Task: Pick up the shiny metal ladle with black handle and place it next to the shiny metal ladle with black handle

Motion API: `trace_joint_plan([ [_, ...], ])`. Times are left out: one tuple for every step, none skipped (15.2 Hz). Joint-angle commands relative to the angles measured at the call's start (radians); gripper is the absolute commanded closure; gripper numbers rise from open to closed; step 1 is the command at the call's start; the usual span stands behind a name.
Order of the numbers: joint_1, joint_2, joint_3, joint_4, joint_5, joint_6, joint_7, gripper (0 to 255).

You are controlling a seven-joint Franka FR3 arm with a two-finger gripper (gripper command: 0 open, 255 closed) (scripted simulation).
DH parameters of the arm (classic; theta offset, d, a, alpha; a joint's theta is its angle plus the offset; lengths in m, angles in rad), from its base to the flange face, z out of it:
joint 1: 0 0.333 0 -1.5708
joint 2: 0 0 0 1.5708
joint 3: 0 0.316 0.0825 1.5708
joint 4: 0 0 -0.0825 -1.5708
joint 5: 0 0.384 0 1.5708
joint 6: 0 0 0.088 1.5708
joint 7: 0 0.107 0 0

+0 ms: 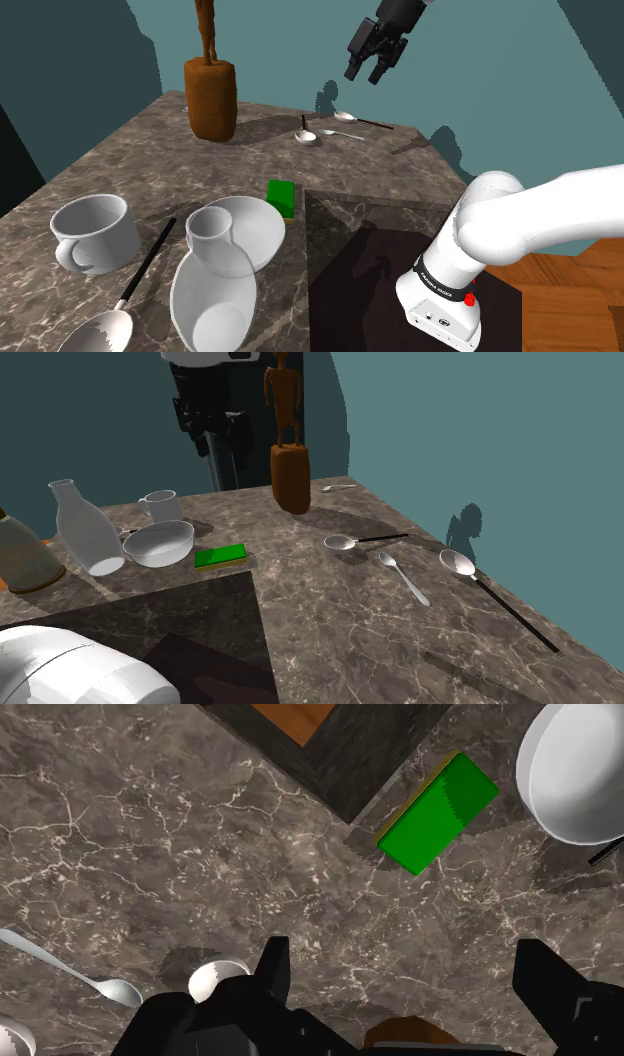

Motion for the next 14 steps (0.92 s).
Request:
trace_joint_plan([
  [0.000, 0.000, 0.000, 0.000, 0.000, 0.000, 0.000, 0],
  [-0.008, 0.027, -0.001, -0.003, -0.002, 0.028, 0.008, 0],
  [-0.015, 0.054, -0.002, -0.004, -0.005, 0.055, 0.015, 0],
  [-0.023, 0.082, -0.002, -0.005, -0.007, 0.082, 0.023, 0],
  [-0.030, 0.110, -0.004, -0.004, -0.010, 0.108, 0.031, 0],
  [-0.038, 0.140, -0.005, -0.003, -0.012, 0.134, 0.039, 0],
  [-0.045, 0.169, -0.006, 0.000, -0.014, 0.159, 0.047, 0],
  [-0.053, 0.199, -0.008, 0.004, -0.017, 0.184, 0.055, 0],
  [-0.060, 0.230, -0.010, 0.008, -0.019, 0.208, 0.063, 0],
  [-0.066, 0.261, -0.012, 0.014, -0.022, 0.231, 0.072, 0],
  [-0.073, 0.292, -0.014, 0.021, -0.024, 0.254, 0.080, 0],
  [-0.080, 0.324, -0.016, 0.029, -0.026, 0.276, 0.089, 0],
  [-0.087, 0.356, -0.019, 0.038, -0.028, 0.297, 0.097, 0],
  [-0.093, 0.388, -0.022, 0.047, -0.031, 0.317, 0.106, 0],
])
